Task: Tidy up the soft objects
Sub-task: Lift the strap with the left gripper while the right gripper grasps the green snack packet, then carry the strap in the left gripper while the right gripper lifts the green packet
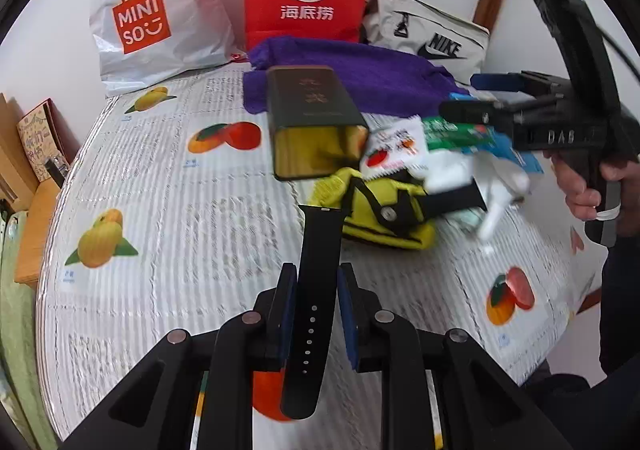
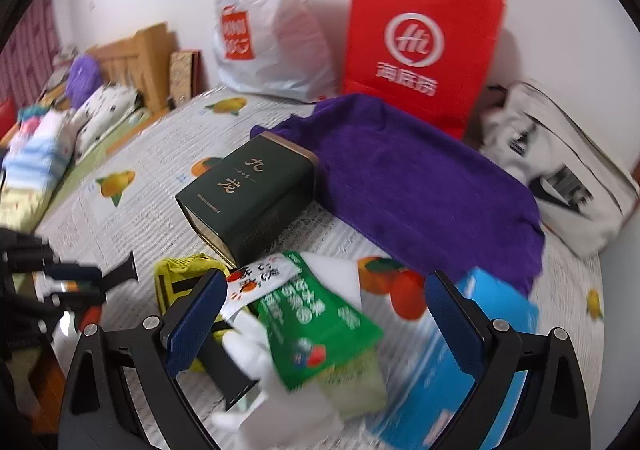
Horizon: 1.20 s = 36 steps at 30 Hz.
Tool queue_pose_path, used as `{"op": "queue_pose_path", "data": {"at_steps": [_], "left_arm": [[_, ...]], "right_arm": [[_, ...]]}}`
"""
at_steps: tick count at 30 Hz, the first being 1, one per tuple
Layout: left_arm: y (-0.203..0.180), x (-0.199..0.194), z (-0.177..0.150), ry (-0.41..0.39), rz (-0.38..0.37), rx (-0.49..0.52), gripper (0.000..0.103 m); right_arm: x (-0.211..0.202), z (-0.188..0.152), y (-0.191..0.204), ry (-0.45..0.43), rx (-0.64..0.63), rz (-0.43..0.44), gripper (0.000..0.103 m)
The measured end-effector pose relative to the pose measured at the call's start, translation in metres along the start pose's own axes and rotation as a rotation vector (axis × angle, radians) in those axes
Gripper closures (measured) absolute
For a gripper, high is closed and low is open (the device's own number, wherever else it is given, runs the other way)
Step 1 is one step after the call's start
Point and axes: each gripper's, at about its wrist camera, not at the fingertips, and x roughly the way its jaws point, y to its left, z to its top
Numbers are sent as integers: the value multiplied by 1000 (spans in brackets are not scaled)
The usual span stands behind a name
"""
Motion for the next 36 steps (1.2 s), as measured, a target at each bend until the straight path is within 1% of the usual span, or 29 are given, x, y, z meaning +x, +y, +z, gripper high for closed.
{"op": "queue_pose_path", "data": {"at_steps": [3, 4, 7, 10, 12, 15, 17, 18, 21, 25, 29, 34, 35, 36], "left_arm": [[8, 6, 8, -4, -2, -18, 83], [11, 9, 11, -5, 0, -23, 83], [18, 14, 18, -9, -6, -41, 83], [25, 19, 24, -13, -13, -55, 83], [28, 22, 28, -15, -16, -58, 83], [31, 26, 33, -15, -21, -60, 83], [33, 28, 34, -15, -25, -62, 83], [34, 29, 35, -14, -28, -64, 83], [34, 31, 37, -13, -35, -64, 83], [33, 31, 38, -14, -41, -61, 83], [29, 29, 40, -18, -44, -58, 83], [21, 28, 41, -18, -51, -52, 83], [20, 28, 41, -17, -51, -50, 83], [18, 28, 41, -17, -53, -49, 83]], "right_arm": [[16, 0, -3, 48, -19, 60, 4], [21, -1, -3, 68, -27, 68, 7], [32, -7, -1, 125, -54, 85, 19], [35, -14, 1, 157, -69, 110, 21], [35, -17, 5, 166, -98, 99, 23], [30, -20, 11, 144, -149, 67, 35], [30, -19, 8, 145, -158, 53, 44], [30, -18, 7, 150, -153, 50, 46], [23, -19, 1, 142, -130, 58, 48], [9, -24, -5, 126, -117, 39, 49], [-6, -30, -15, 106, -53, 54, 49], [-7, -49, -19, 148, -29, 51, 46], [-8, -53, -19, 160, -27, 54, 44], [-10, -56, -19, 162, -31, 54, 43]]}}
